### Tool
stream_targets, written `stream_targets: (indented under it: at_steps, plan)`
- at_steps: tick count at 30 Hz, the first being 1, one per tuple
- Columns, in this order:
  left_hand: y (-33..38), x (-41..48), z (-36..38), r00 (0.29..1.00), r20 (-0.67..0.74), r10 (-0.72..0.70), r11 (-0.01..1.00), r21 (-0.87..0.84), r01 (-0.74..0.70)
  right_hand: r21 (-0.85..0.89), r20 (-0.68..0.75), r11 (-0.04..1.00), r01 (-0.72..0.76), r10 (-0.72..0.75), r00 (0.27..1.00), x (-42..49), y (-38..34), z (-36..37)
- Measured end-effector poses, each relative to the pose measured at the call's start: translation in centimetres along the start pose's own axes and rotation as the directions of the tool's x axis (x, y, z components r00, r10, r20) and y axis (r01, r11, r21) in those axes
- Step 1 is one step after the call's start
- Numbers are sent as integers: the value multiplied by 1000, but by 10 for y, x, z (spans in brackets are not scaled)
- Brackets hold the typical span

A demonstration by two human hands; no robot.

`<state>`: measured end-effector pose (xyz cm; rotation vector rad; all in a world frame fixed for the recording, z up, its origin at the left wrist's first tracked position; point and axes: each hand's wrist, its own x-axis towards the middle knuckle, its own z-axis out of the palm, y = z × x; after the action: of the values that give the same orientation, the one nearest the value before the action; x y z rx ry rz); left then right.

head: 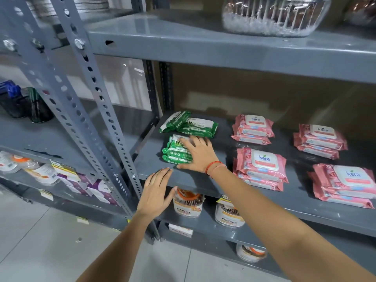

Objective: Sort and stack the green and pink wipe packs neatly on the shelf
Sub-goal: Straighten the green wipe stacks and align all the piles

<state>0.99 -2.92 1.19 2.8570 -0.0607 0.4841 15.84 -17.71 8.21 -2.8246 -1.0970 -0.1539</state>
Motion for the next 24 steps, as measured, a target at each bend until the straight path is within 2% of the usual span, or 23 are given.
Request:
stream_targets:
  at_steps: [4,7,10,12,13,15,16,18,20,24]
  plan:
    - [0,28,-18,981,-186,-64,987,-160,34,172,-116,984,-42,63,991,15,10,-16]
    - [1,63,-34,960,-269,-73,978,-208,16,295,-78,944,-150,180,981,44,20,-29]
    - [-2,108,-45,943,-295,-155,966,-245,82,502,-24,786,-360,429,903,81,27,-32]
    - [-5,138,-47,908,-275,-316,919,-328,220,563,39,693,-451,523,851,100,32,-28]
    - [-8,152,-46,870,-250,-425,860,-410,303,565,62,681,-467,529,846,107,33,-24]
    - [-19,181,-43,758,-130,-640,672,-574,469,553,78,707,-441,483,872,119,33,-15]
    - [-26,194,-40,703,-32,-710,578,-596,557,546,82,727,-416,448,890,125,32,-10]
    - [-41,214,-32,621,172,-765,447,-552,704,522,99,763,-382,390,915,136,31,-3]
    - [-51,228,-25,576,278,-769,380,-526,761,516,108,770,-375,376,920,150,34,-1]
    - [-64,241,-11,554,332,-763,374,-473,798,562,183,694,-449,426,886,178,44,-3]
